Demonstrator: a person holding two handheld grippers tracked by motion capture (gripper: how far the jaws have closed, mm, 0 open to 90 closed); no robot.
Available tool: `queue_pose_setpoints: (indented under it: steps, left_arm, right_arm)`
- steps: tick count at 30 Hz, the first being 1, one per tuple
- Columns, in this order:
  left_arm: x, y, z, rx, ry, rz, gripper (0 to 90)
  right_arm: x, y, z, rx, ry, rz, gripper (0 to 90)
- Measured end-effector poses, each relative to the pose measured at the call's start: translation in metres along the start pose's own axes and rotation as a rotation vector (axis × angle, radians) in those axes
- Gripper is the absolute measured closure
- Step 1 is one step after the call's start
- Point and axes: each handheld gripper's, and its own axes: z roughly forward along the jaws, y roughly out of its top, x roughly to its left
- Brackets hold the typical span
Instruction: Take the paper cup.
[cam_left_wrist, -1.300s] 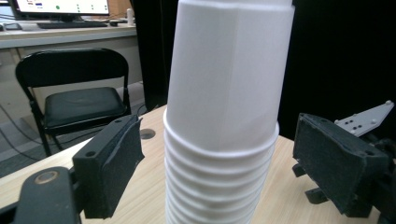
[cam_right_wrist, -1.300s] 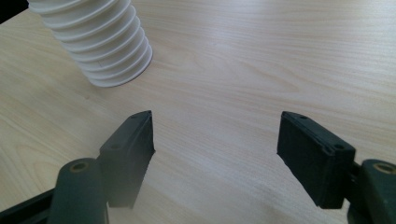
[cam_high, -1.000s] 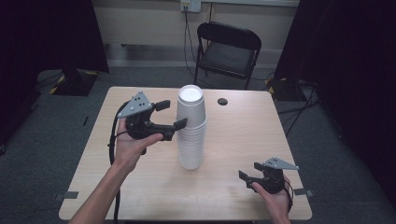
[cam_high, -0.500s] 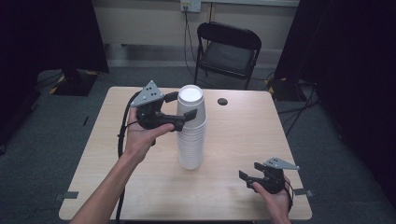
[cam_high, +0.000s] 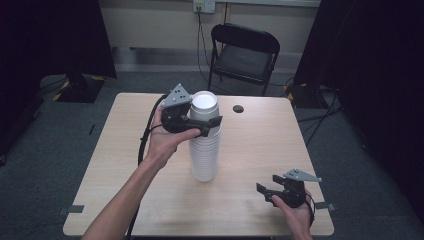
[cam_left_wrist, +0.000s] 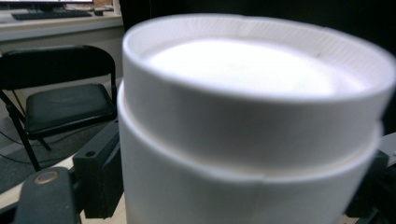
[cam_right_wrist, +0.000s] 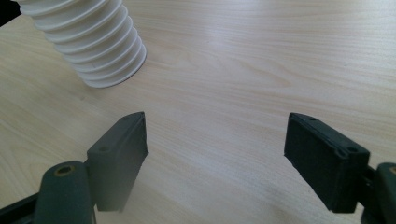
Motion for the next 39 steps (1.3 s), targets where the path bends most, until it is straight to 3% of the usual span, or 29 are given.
queue_pose_setpoints:
  steps: [8,21,28,39]
  left_arm:
    - [-0.003,-0.003,0.003,0.018,0.022,0.022,13.8]
    - [-0.001,-0.012,0.007,0.024,0.013,0.015,11.6]
    - [-0.002,-0.010,0.007,0.025,0.017,0.036,12.9]
    - [-0.001,-0.009,0.006,0.031,0.011,0.020,13.5]
  right_arm:
    - [0.000,0.000,0.001,0.006,-0.007,0.001,21.9]
    - [0.000,0.000,0.001,0.008,-0.008,0.001,22.6]
    - [0.000,0.000,0.002,0.007,-0.009,0.002,22.9]
    - [-0.001,0.000,0.001,0.011,-0.009,0.008,23.3]
